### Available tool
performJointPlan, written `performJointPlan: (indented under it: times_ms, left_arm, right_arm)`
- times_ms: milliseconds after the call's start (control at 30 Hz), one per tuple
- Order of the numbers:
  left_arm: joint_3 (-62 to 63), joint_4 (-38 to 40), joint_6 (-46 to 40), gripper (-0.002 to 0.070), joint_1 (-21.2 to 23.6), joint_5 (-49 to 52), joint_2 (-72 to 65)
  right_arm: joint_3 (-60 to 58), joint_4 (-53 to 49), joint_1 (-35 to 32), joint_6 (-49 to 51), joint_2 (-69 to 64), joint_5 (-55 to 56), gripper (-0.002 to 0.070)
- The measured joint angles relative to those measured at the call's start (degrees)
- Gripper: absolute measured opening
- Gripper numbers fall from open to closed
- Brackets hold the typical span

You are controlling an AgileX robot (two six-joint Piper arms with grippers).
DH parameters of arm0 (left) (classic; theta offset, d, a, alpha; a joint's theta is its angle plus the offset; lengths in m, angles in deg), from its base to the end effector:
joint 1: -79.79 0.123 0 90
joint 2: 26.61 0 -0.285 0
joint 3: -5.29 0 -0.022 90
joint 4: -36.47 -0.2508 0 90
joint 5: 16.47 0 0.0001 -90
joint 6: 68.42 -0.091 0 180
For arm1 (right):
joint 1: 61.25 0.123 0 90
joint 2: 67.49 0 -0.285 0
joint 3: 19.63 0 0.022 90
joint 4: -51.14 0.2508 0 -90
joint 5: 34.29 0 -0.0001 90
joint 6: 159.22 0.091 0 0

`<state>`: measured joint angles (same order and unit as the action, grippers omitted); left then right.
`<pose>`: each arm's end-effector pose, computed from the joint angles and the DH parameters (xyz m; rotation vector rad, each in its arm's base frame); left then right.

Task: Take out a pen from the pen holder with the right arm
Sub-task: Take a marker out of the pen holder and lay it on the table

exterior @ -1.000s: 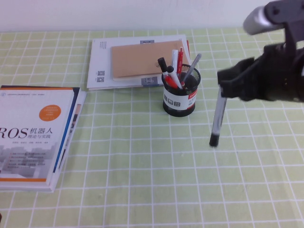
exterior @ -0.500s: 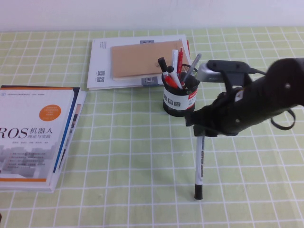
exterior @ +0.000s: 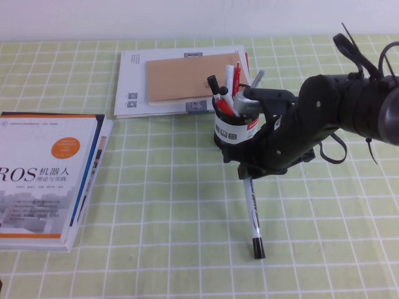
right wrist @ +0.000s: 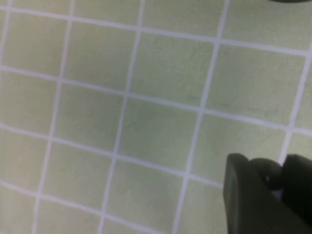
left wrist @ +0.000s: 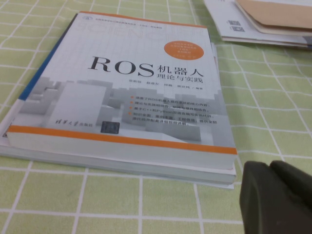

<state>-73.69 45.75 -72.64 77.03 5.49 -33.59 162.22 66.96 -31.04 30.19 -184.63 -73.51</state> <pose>0.0519 -0.0080 0.1696 0.0146 1.8808 -0.1425 0.3431 0.2179 0.2092 -0.2587 2.7451 0.5005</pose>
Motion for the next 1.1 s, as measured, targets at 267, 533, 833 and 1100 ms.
performJointPlan:
  times_ms: [267, 533, 833, 1100]
  left_arm:
    - [0.0, 0.0, 0.0, -0.0008, 0.0, 0.0, 0.0]
    - [0.0, 0.0, 0.0, -0.0008, 0.0, 0.0, 0.0]
    - [0.0, 0.0, 0.0, -0.0008, 0.0, 0.0, 0.0]
    - [0.0, 0.0, 0.0, -0.0008, 0.0, 0.0, 0.0]
  right_arm:
    - [0.0, -0.2, -0.5, 0.0, -1.9, 3.5, 0.0103]
    - [0.1, -0.4, -0.6, 0.0, -2.5, 5.0, 0.0214]
    - [-1.1, -2.6, -0.5, 0.0, 0.3, 4.1, 0.0258]
    - [-12.8, -7.3, 0.4, 0.0, 22.8, 4.4, 0.0079]
